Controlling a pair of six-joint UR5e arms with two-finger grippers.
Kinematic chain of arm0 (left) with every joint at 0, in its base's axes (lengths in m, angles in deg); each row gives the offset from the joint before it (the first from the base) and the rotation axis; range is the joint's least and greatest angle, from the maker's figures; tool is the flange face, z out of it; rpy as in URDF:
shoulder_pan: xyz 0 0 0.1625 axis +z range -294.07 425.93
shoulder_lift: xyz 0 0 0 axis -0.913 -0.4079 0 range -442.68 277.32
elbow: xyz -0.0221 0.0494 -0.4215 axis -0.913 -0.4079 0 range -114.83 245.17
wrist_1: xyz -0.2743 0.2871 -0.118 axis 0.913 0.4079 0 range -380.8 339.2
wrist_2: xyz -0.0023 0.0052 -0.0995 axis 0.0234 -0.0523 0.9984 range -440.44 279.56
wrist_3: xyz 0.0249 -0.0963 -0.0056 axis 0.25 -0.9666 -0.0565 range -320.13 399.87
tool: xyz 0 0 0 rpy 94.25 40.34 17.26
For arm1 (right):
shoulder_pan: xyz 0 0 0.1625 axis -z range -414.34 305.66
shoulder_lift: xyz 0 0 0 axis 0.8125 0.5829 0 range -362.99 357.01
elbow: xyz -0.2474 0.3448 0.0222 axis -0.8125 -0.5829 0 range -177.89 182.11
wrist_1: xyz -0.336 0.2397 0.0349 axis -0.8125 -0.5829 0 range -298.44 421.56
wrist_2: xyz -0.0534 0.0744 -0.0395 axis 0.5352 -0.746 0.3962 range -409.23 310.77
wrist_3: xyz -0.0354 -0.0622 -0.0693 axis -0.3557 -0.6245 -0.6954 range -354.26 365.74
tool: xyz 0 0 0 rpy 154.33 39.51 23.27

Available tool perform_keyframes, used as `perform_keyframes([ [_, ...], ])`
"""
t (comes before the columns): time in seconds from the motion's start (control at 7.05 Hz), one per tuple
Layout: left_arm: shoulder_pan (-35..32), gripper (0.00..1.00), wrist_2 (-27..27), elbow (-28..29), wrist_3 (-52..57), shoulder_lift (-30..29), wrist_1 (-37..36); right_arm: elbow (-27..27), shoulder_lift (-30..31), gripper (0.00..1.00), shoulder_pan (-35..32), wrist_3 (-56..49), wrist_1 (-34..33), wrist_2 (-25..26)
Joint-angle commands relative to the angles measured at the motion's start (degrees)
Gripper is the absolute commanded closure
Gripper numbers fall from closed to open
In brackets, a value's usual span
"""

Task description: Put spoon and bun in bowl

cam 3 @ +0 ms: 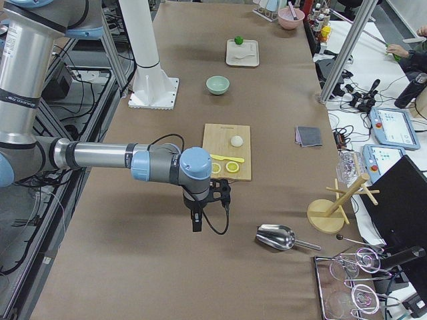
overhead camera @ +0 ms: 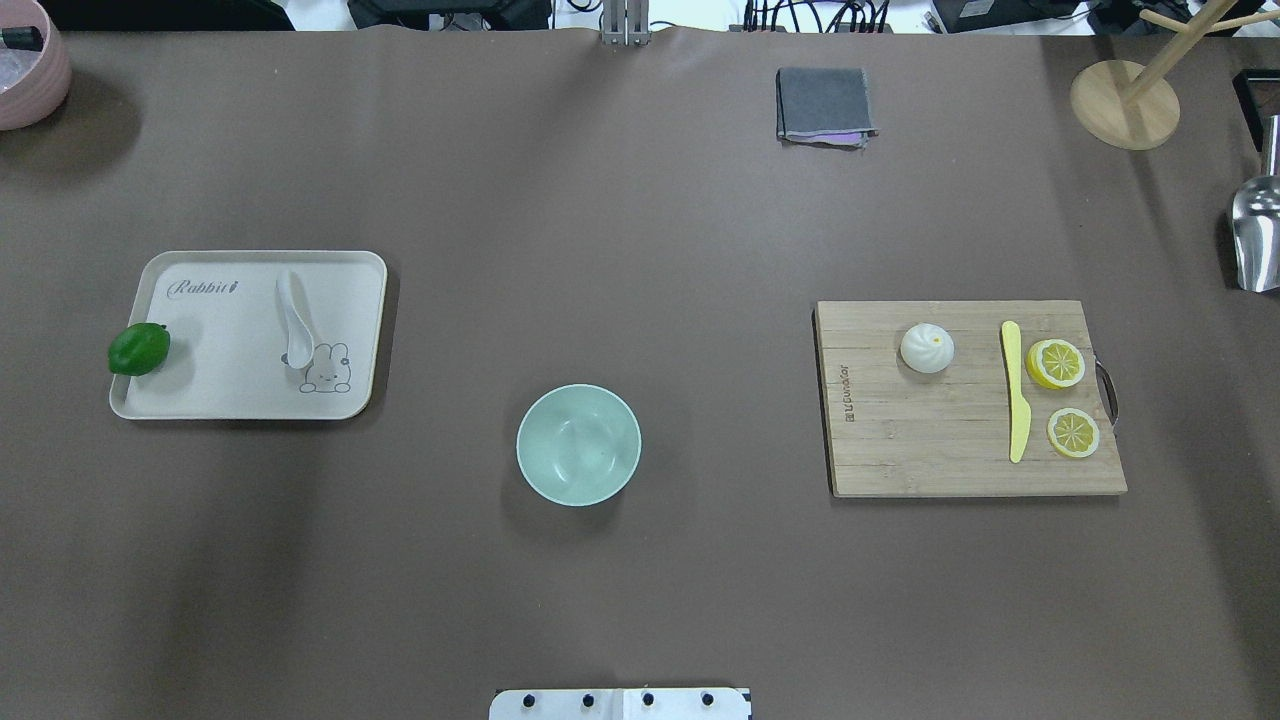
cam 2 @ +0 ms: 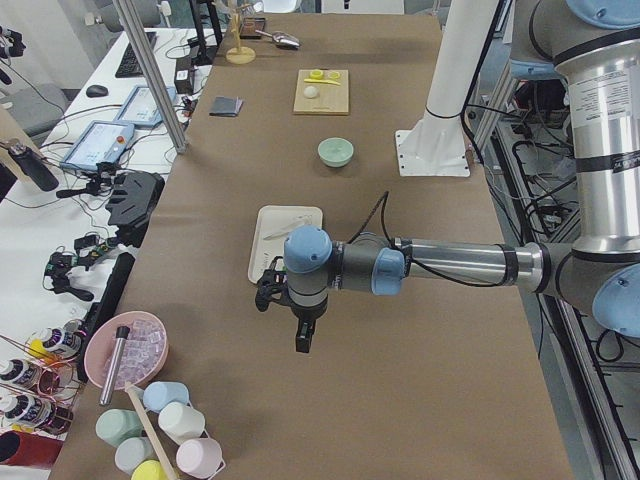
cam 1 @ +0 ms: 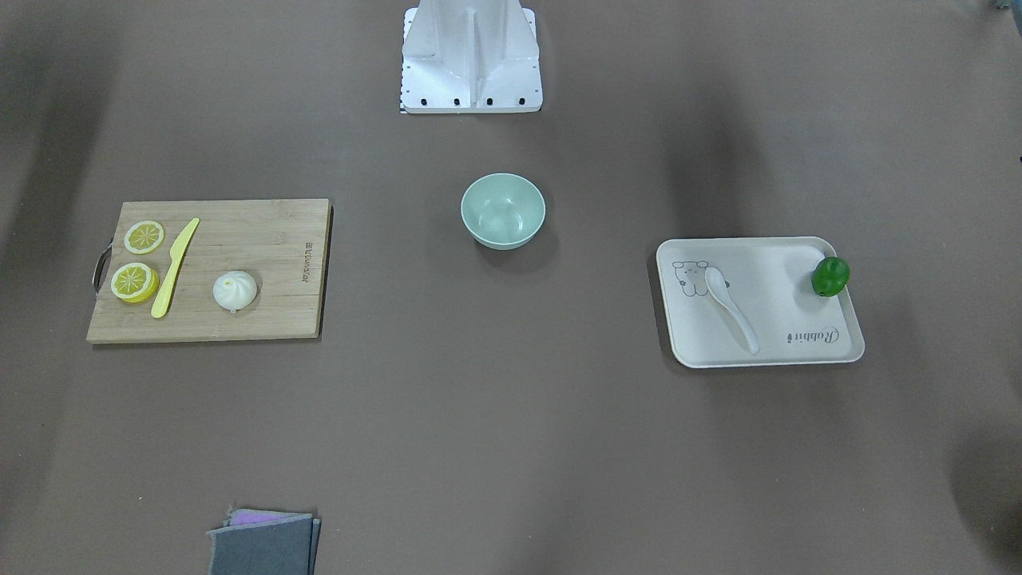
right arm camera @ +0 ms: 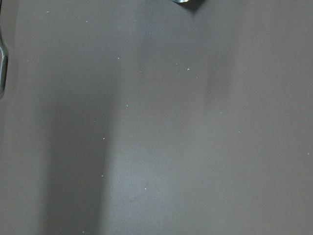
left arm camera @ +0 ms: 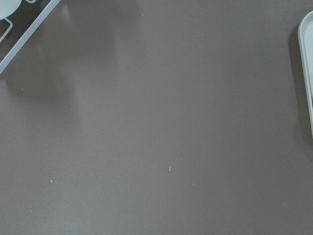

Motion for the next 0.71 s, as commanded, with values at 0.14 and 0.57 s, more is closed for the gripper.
perform_keyframes([
  [0.14, 0.26, 0.02, 0.52, -0.19, 0.00, 0.15, 0.27, 0.05, 0.35, 0.00, 0.00, 0.09, 0.04, -0.09],
  [0.57, 0.18, 0.02, 0.00, -0.89, -0.09, -0.81, 0.36, 0.49, -1.57, 0.00, 0.00, 0.00, 0.48, -0.88],
])
